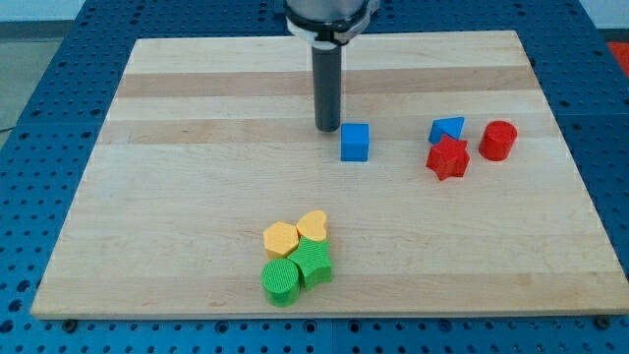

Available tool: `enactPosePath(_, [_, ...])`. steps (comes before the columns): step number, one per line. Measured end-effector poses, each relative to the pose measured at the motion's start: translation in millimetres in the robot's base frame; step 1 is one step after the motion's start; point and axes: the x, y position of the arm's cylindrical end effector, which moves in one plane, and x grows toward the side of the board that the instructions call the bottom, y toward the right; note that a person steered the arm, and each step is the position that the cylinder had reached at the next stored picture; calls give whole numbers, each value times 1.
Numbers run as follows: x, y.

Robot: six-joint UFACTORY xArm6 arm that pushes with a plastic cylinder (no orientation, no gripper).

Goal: Move the blue triangle away from the red star

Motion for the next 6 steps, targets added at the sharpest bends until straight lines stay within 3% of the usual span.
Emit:
enactPosePath(2, [-13, 179])
enactPosePath(3, [7, 196])
enactPosePath(4, [38, 148])
enactPosePath(6, [49, -20])
